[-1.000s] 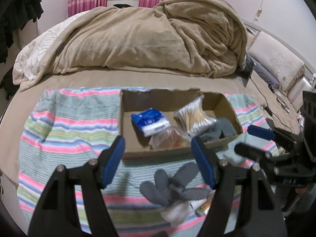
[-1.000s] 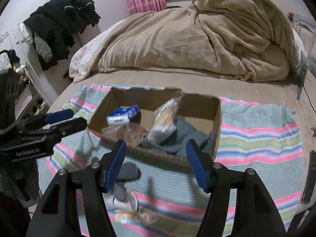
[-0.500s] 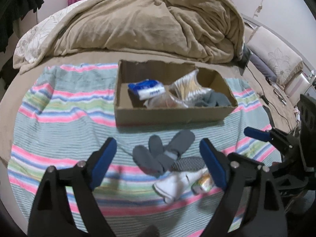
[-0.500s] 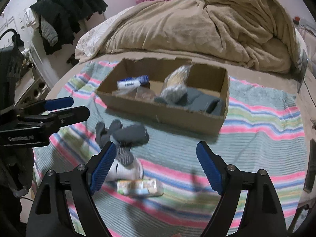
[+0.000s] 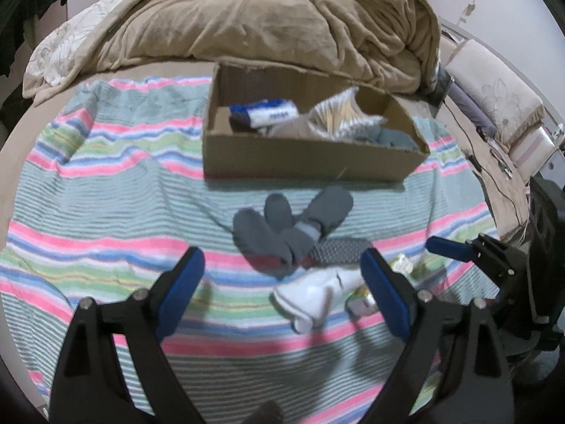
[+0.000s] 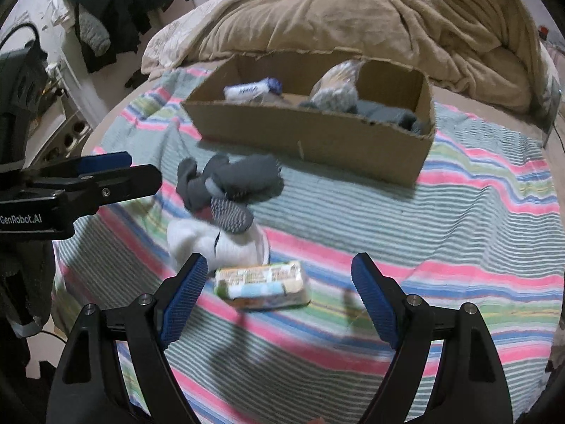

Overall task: Organize objects
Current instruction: 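Grasp the cartoon-printed wet-wipe pack with the right gripper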

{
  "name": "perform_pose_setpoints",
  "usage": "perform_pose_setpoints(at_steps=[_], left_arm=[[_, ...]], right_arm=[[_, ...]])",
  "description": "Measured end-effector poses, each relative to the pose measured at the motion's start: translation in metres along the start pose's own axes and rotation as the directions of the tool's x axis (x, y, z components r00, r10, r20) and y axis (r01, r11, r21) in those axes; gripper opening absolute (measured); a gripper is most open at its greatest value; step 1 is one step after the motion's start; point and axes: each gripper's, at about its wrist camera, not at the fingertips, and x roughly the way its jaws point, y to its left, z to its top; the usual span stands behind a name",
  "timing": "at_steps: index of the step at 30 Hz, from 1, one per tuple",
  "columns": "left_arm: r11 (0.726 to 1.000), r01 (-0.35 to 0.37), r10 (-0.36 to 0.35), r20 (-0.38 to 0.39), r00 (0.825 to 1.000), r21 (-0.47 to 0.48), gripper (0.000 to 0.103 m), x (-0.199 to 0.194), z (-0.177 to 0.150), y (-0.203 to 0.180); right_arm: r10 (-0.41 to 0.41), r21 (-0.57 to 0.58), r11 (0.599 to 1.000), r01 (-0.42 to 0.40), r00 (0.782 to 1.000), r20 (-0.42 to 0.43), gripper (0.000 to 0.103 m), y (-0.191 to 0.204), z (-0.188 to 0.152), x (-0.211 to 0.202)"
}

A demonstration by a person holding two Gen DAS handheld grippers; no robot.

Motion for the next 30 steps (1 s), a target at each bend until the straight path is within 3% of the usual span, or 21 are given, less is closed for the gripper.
perform_pose_setpoints(at_steps=[19,21,23,30], left_arm=[[1.0,-0.004,0.005,-0.094,0.996,0.012,0.091,0.03,-0.03,-0.003],[1.0,0.005,-0.003,-0.097,0.995,0.023,0.091,0.032,-0.031,-0.007],[0.999,0.01,-0.005,-0.103,0.995,0.039,0.091,0.035,-0.031,-0.011],[0.997,0.031,-0.022,-0.13,0.991,0.066,0.091,0.049,-0.032,-0.021]], right_arm=[[-0.002,-0.027,1.0,0.0,0.997,-0.075,0.086,0.003,-0.017,0.035],[0.016,-0.015,1.0,-0.018,0.997,-0.076,0.083,0.0,-0.017,0.035],[0.021,-0.006,1.0,-0.021,0.997,-0.072,0.072,-0.003,-0.016,0.033],[0.014,0.021,1.0,-0.013,0.998,-0.063,0.072,-0.016,-0.016,0.024]])
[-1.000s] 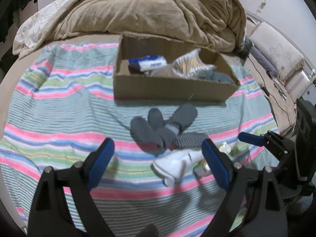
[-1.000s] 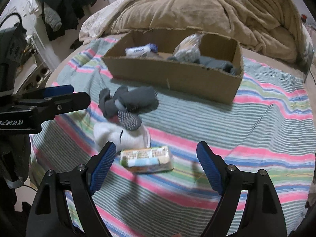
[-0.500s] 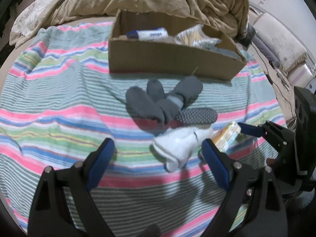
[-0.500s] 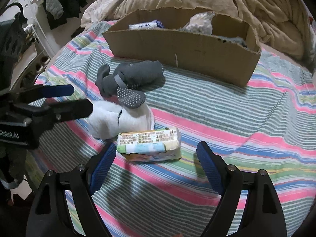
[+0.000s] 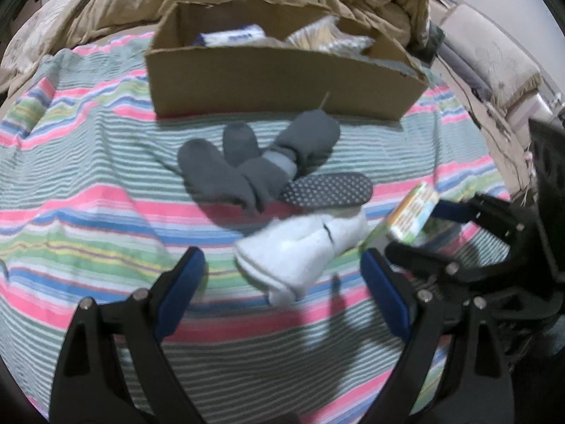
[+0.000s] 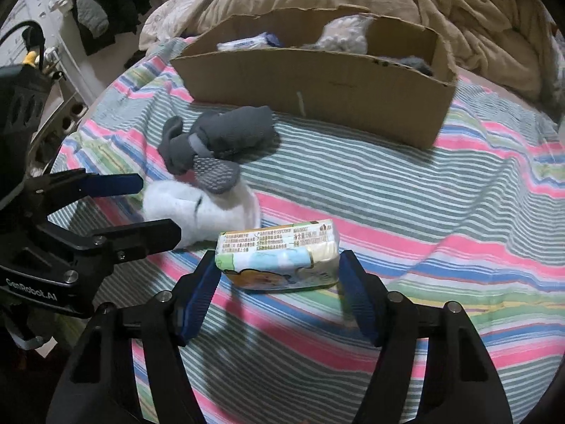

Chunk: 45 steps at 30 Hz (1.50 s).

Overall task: Organize objects
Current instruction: 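Grasp the cartoon-printed wet-wipe pack with the right gripper, then grasp the white socks with the left gripper while the right gripper holds the wipe pack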

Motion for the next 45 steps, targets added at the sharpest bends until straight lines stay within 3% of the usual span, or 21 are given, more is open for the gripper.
perform_pose_setpoints(at_steps=[5,12,21,34,45], left_arm=[[1.0,0.006,-0.006,-0.02,1.0,0.019,0.089,0.012,-0.004,-0.006],[0.996,-0.044,0.043,0.015,0.999,0.081,0.06,0.021,-0.004,-0.017],[0.997,-0.004,0.0,0.045,0.999,0.078,0.042,0.018,-0.005,-0.02],[0.997,0.038,-0.047,0.125,0.991,0.069,0.04,-0.032,-0.002,-0.016],[0.997,0.056,-0.064,0.181,0.981,0.05,0.04,-0.064,0.019,-0.008]], right_arm=[[-0.02,0.026,0.999,0.019,0.999,0.026,0.071,-0.011,0.003,-0.012],[-0.022,0.069,0.997,0.019,0.999,0.045,0.072,-0.03,0.004,-0.022],[-0.021,0.076,0.997,0.017,0.998,0.054,0.072,-0.031,0.007,-0.025],[-0.041,0.079,0.996,0.032,0.993,0.112,0.072,-0.03,0.02,-0.051],[-0.063,0.077,0.996,0.051,0.985,0.162,0.072,-0.032,0.039,-0.071]])
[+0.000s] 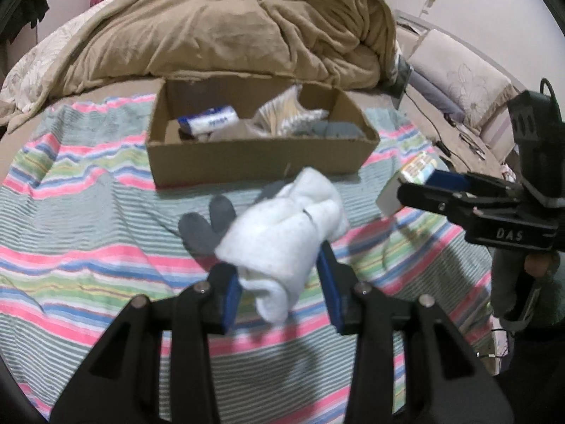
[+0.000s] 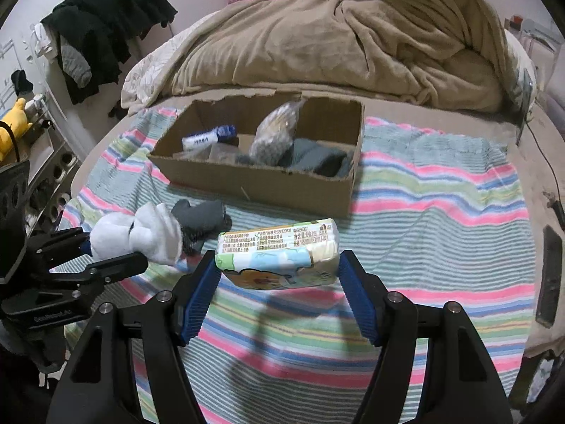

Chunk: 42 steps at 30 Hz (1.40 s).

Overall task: Organize objects
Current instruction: 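Grasp the white socks with the left gripper while the right gripper holds the wipe pack, then carry the white socks and wipe pack into the box and open both grippers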

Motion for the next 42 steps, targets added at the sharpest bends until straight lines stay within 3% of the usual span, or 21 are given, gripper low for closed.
perform_pose_setpoints(at_steps=[17,42], left_arm=[[0.999,-0.026,0.022,0.078,0.997,0.044,0.041,-0.008,0.051,0.011],[0.987,-0.025,0.017,0.052,0.999,0.159,0.041,0.056,0.122,0.022]], right_arm=[[-0.028,0.003,1.0,0.028,0.998,0.064,0.072,-0.011,0.041,-0.009],[-0.043,0.037,0.999,0.039,0.991,0.124,0.072,-0.029,0.101,0.024]])
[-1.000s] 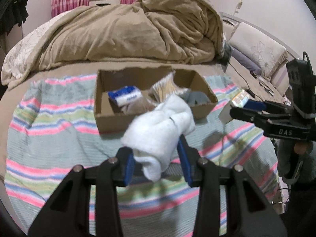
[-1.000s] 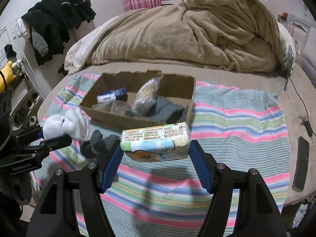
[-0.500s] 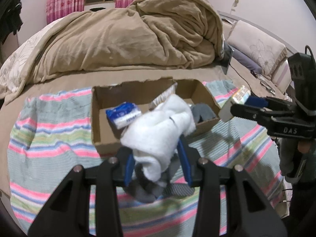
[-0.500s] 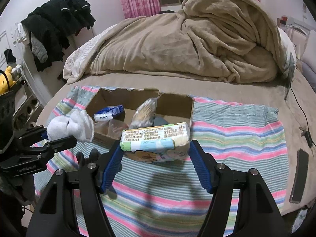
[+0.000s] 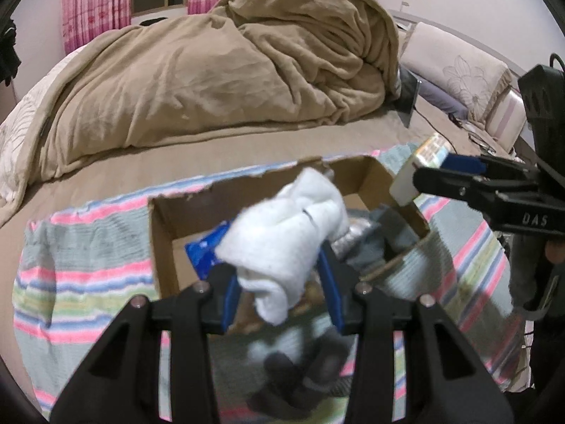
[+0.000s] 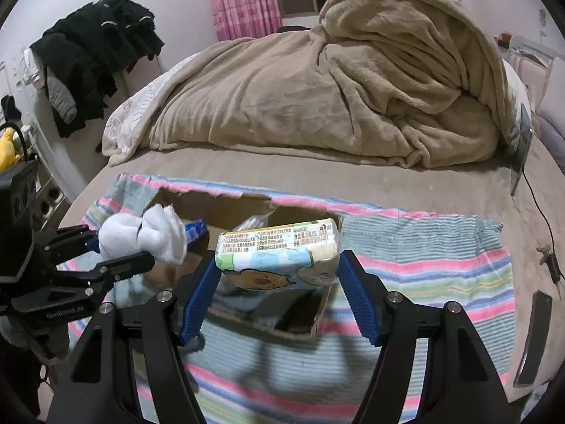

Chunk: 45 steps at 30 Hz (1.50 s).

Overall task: Organize objects
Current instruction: 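Carry the white socks and wipe pack into the box and open both grippers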

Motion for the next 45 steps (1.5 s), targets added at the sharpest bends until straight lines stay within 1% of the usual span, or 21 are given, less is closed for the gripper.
perform_pose_setpoints(at_steps=[5,8,13,19,21,25,26,27,29,30,31,32,33,37,41,45], left_arm=[[1.0,0.011,-0.011,-0.016,1.0,0.024,0.042,0.017,0.012,0.006],[0.999,0.014,-0.013,-0.026,1.0,0.037,0.043,0.026,0.017,0.008],[1.0,0.012,-0.011,-0.043,0.999,0.022,0.043,0.043,0.02,0.015],[0.999,0.03,-0.029,-0.071,0.997,0.019,0.044,0.062,0.024,0.021],[0.999,0.034,-0.034,-0.079,0.996,0.004,0.045,0.067,0.024,0.024],[1.0,0.011,-0.012,-0.091,0.996,-0.013,0.049,0.072,0.024,0.029],[1.0,0.004,-0.006,-0.094,0.996,-0.015,0.056,0.072,0.024,0.029],[1.0,-0.017,0.015,-0.09,0.996,-0.014,0.064,0.071,0.024,0.029],[0.999,-0.036,0.034,-0.082,0.996,-0.016,0.069,0.067,0.024,0.03],[0.999,-0.033,0.031,-0.074,0.997,-0.022,0.069,0.063,0.024,0.031],[0.999,-0.031,0.029,-0.069,0.997,-0.029,0.07,0.06,0.024,0.033],[0.999,-0.038,0.035,-0.068,0.997,-0.034,0.073,0.057,0.024,0.034],[0.998,-0.05,0.047,-0.068,0.997,-0.037,0.077,0.054,0.024,0.035],[0.996,-0.057,0.054,-0.049,0.997,-0.068,0.077,0.038,0.02,0.04],[0.993,-0.077,0.075,-0.028,0.997,-0.089,0.078,0.017,0.013,0.041],[0.988,-0.09,0.09,-0.008,0.996,-0.124,0.078,-0.005,0.006,0.041]], right_arm=[[-0.007,0.023,1.0,0.007,1.0,0.001,0.072,-0.002,0.009,0.018],[-0.032,0.021,0.999,0.031,0.999,0.006,0.072,-0.002,0.013,0.028],[-0.044,0.026,0.999,0.044,0.999,-0.006,0.072,-0.002,0.014,0.046],[-0.056,0.051,0.997,0.057,0.998,-0.007,0.072,-0.005,0.015,0.06],[-0.065,0.055,0.996,0.065,0.998,-0.006,0.072,-0.005,0.015,0.064],[-0.072,0.059,0.996,0.073,0.997,-0.024,0.072,-0.004,0.011,0.072],[-0.073,0.062,0.995,0.075,0.997,-0.026,0.072,-0.004,0.011,0.074],[-0.075,0.066,0.995,0.077,0.997,-0.026,0.072,-0.004,0.011,0.075],[-0.083,0.071,0.994,0.084,0.996,-0.017,0.072,-0.005,0.011,0.074],[-0.081,0.076,0.994,0.082,0.997,-0.016,0.073,-0.006,0.011,0.074],[-0.078,0.085,0.993,0.08,0.997,-0.017,0.076,-0.007,0.01,0.073],[-0.082,0.088,0.993,0.083,0.997,-0.015,0.081,-0.008,0.01,0.072],[-0.089,0.086,0.992,0.089,0.996,-0.012,0.082,-0.008,0.01,0.07],[-0.112,0.077,0.991,0.111,0.994,0.009,0.083,-0.005,0.01,0.059],[-0.101,0.062,0.993,0.1,0.995,0.019,0.083,0.003,0.006,0.046],[-0.072,0.043,0.996,0.072,0.997,0.008,0.083,0.014,-0.001,0.036]])
